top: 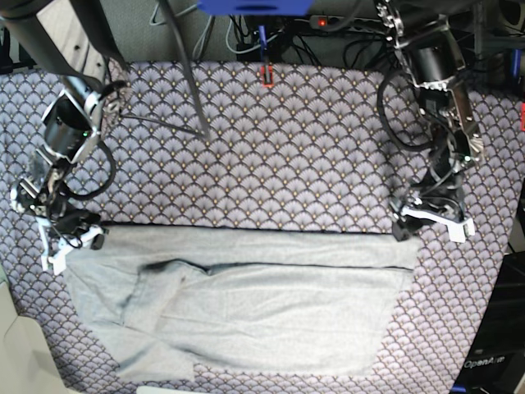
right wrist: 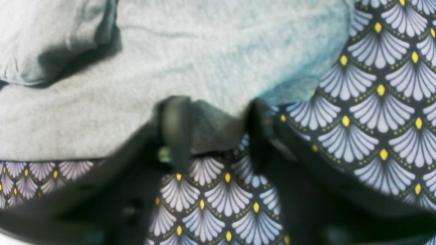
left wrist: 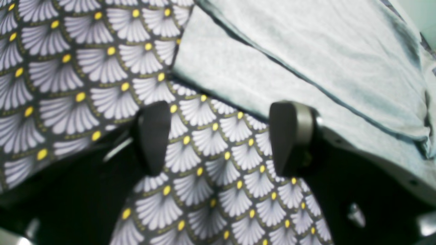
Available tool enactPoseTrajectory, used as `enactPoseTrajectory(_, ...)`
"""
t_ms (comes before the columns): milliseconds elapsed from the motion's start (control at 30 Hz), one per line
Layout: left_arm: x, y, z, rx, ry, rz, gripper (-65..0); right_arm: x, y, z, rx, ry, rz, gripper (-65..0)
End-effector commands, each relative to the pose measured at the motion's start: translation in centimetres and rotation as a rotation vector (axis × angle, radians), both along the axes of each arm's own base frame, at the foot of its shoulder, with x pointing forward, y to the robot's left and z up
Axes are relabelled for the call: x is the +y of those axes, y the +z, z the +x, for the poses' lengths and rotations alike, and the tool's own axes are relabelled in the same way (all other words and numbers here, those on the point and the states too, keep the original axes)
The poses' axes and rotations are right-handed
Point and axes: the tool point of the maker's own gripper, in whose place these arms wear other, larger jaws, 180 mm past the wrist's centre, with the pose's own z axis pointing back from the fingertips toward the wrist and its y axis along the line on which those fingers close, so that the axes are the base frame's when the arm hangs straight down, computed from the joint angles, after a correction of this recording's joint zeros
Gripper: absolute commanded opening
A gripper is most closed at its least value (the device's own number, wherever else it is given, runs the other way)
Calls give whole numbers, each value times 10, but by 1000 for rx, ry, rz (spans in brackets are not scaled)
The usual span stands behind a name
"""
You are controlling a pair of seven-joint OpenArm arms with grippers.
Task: Fold the T-shirt properly
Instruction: 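Grasp the folded edge with both grippers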
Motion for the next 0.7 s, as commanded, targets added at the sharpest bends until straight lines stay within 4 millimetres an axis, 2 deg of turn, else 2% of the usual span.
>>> enactPoseTrajectory(0, 3, 19, 12, -65, 4, 2, -201, -8, 25, 17, -85, -13, -12, -522)
enactPoseTrajectory(67, -3, 17, 13, -67, 3, -14, -201, -9, 24, 16, -82, -12, -14, -593)
enactPoseTrajectory(133, -3, 18, 13, -77, 12, -18, -200, -8, 23, 16, -76, -8, -16, -633)
enactPoseTrajectory(300, 3, 25, 20, -140, 58, -16, -200, -1, 22, 18, -68, 27, -34, -635)
enactPoseTrajectory(533, -4, -3, 35, -76, 70, -89, -200, -1, 21, 17, -61, 27, -35, -635)
enactPoseTrajectory(667, -3, -1, 45, -107, 103, -105, -200, -1, 21, 17, -61, 27, -35, -635)
